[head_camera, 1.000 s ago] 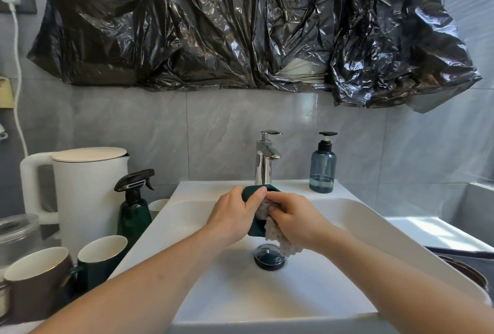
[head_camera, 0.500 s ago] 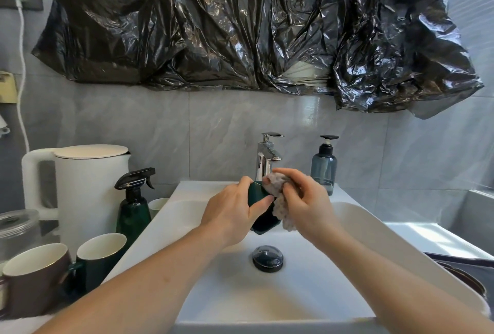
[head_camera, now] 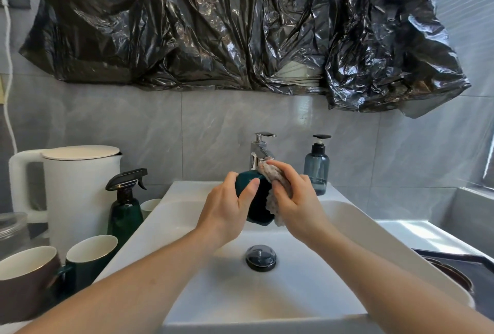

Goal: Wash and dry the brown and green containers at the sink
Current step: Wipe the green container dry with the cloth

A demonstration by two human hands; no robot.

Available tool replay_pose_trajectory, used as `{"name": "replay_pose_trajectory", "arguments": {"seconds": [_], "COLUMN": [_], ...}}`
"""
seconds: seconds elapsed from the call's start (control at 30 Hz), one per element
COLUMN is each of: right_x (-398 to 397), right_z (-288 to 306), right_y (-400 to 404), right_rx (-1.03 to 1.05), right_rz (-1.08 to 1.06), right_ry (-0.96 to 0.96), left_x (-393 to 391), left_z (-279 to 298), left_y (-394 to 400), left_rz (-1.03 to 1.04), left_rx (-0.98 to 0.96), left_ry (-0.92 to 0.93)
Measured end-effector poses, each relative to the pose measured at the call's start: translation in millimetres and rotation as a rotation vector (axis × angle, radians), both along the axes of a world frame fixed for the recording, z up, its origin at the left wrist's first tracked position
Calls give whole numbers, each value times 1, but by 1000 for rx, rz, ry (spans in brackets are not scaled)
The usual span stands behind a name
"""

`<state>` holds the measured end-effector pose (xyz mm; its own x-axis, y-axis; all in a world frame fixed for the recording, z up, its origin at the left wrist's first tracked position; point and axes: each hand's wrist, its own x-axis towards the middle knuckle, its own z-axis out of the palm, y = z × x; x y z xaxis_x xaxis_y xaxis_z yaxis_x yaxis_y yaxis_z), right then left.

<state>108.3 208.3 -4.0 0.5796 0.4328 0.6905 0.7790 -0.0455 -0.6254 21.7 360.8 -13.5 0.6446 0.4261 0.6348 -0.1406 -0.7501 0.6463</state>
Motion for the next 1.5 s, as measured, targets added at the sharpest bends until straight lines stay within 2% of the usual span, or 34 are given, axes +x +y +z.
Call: {"name": "replay_pose_trajectory", "arguments": {"seconds": [0.1, 0.23, 0.43, 0.53, 0.63, 0.7, 0.8, 0.87, 0.97, 1.17, 1.3, 1.5], "right_x": [2, 3, -2, 2, 6, 4, -8, -12, -13, -13, -12, -12], "right_z": [-3, -7, 1, -3, -10, -12, -9, -6, -5, -5, -4, -7], "right_y": [1, -2, -3, -3, -1, -1, 1, 3, 5, 3, 2, 2], "right_rx": [-24, -51, 88, 86, -16, -111, -184, -157, -140, -234, -309, -336], "right_rz": [15, 86, 208, 129, 42, 58, 110, 118, 65, -21, -102, -90], "right_ry": [36, 324, 434, 346, 129, -4, -147, -166, -113, 28, 38, 49], "left_x": [0, -1, -1, 0, 0, 0, -2, -4, -7, -6, -5, -4], "left_z": [1, 5, 6, 4, 0, -3, -2, 3, 8, 8, 9, 10], "left_y": [3, 0, -5, -5, -1, -1, -2, -2, -7, -11, -10, -4], "left_rz": [-8, -31, -194, -242, -174, -95, 12, 83, 169, 237, 285, 333], "left_rx": [-59, -184, -405, -398, -110, 70, 142, 176, 152, 28, -43, -182], "left_ry": [-50, -110, 53, 159, 210, 230, 209, 171, 116, 116, 103, 73]}}
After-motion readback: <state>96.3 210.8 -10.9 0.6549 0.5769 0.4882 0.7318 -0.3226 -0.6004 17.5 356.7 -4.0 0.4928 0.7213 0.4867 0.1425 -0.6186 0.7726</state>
